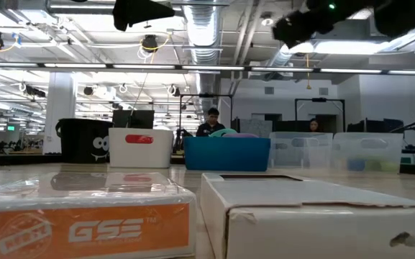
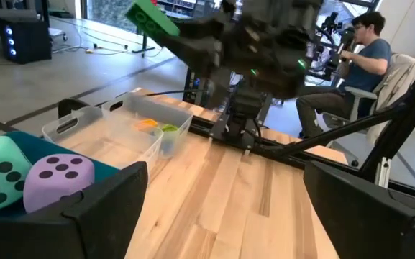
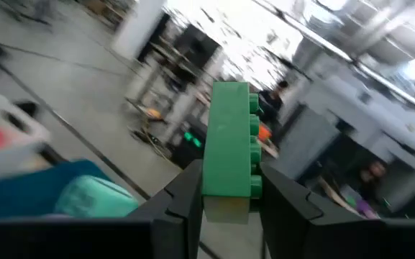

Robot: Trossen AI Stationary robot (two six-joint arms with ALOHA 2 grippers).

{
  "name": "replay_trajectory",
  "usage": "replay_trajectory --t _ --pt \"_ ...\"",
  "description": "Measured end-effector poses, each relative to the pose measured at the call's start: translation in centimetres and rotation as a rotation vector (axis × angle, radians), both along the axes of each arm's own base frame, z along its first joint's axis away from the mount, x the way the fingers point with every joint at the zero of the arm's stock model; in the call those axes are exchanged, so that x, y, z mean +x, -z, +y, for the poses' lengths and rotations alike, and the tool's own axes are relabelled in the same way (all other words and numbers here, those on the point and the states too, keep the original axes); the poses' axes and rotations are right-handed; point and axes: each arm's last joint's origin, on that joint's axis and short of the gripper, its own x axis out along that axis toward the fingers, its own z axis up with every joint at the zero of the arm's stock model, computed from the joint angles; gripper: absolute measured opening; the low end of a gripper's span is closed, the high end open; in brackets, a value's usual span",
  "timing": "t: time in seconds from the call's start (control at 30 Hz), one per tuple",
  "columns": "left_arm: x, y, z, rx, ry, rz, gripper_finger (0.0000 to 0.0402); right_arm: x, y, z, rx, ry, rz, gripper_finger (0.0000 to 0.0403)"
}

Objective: Pick & Place Toys
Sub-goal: Put the small green game piece into the right transparent bin

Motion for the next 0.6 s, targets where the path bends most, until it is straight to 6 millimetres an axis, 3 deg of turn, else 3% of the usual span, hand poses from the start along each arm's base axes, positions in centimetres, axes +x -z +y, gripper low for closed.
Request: replay_trajectory --t 0.17,0.33,0.43,0.6 --pt "0.0 0.0 0.0 0.0 0.0 0.004 0.0363 -4.5 -0.2 -2.6 0.052 0.104 -0.081 0.0103" --pt "0.0 0.1 0.0 0.0 0.0 0.005 0.0363 -8.1 1.9 -4.0 0.113 0.192 -0.2 0.0103" --pt "0.0 0.1 0.0 0.0 0.0 0.005 0.0363 -9.0 3.2 -4.1 0.135 0.186 -0.277 0.0103" --pt "0.0 0.1 0.0 0.0 0.0 0.005 0.0363 -8.9 4.1 -3.6 0.155 0.189 -0.284 0.0103"
